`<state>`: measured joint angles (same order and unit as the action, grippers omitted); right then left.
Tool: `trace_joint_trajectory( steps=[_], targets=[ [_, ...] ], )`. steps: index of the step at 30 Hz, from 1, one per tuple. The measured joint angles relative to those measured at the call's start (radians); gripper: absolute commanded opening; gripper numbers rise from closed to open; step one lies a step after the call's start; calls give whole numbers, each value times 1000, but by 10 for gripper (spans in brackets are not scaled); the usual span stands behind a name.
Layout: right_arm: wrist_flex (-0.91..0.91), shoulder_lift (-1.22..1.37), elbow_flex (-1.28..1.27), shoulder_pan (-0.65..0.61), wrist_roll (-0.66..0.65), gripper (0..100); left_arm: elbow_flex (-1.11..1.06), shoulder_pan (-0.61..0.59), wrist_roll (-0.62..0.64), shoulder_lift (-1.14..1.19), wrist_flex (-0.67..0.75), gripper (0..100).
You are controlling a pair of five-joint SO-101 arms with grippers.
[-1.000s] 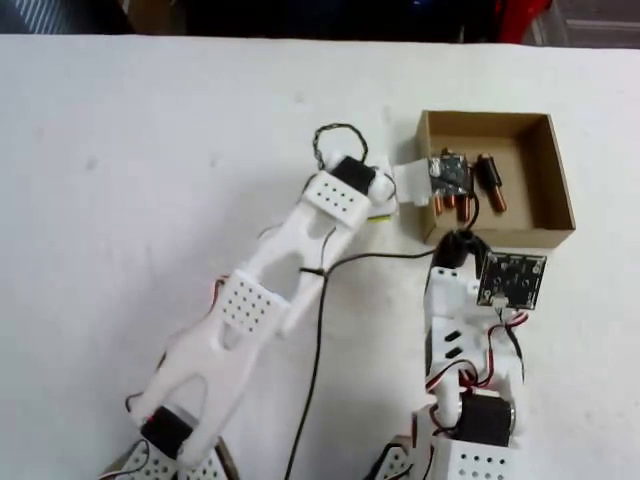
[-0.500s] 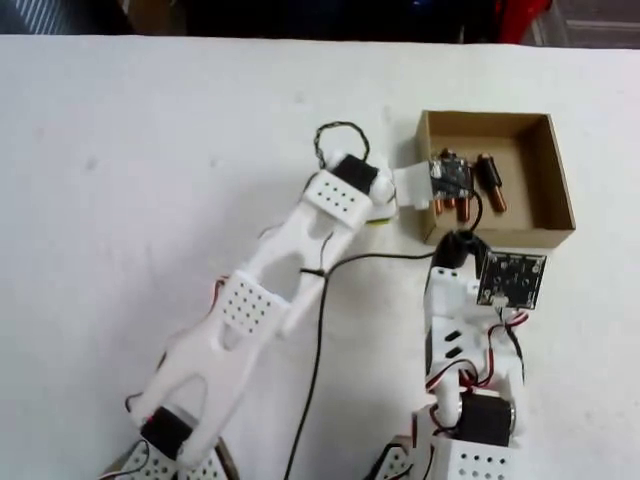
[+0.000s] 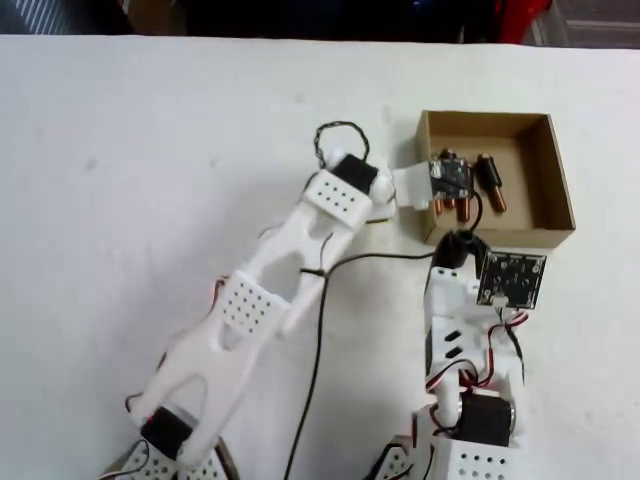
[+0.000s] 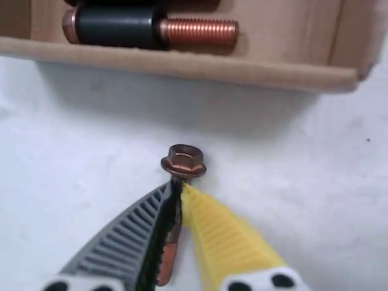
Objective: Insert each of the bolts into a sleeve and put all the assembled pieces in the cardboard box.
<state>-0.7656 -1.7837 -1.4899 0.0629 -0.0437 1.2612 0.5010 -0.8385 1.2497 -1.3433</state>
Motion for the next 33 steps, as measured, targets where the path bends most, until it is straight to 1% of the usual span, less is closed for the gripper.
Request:
trace_joint_trajectory(
  steps=[2,16,21,24,28,33],
  targets=[
    [0,0,0,0,0,18,0,0,0,0,0,149],
    [0,-17,0,9,0,18,20,-2,-2,23,0,155],
    [0,-17,0,11,0,18,20,-2,-61,23,0,143],
    [0,-17,0,11,0,18,20,-2,-98,21,-21,91],
    [0,-17,0,11,0,18,21,0,-140,17,-51,85],
    [0,-3,0,8,0,18,21,0,-150,14,-77,83]
  ],
)
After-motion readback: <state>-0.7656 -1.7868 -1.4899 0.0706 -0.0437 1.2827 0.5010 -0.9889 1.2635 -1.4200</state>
